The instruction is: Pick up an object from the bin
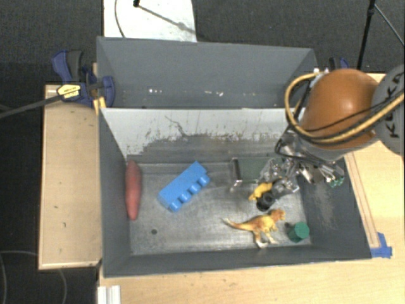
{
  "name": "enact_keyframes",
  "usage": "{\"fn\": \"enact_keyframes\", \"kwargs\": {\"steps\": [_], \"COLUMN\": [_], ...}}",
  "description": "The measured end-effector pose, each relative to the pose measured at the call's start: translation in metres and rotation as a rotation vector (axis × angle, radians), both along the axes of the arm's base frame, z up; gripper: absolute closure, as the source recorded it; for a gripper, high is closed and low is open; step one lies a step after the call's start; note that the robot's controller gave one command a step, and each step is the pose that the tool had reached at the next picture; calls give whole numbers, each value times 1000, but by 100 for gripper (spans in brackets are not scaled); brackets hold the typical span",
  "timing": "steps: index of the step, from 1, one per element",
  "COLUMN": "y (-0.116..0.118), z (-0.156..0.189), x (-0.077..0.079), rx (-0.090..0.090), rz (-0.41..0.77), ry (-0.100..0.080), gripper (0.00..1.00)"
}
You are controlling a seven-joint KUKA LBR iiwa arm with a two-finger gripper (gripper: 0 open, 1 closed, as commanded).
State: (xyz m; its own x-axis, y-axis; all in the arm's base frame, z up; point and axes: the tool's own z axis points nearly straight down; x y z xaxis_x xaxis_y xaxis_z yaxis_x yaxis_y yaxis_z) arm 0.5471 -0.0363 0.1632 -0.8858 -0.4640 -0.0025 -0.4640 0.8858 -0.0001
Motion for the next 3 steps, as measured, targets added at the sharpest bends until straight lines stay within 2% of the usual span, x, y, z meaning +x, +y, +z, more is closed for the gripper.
{"fn": "enact_keyframes", "kwargs": {"steps": [1, 2, 3], "y": [-12, -3, -9], "z": [-43, -77, -79], "x": [13, -6, 12], "rx": [-1, 0, 0], "rz": [-30, 86, 315], "ry": [-10, -4, 3], "gripper": [100, 100, 100]}}
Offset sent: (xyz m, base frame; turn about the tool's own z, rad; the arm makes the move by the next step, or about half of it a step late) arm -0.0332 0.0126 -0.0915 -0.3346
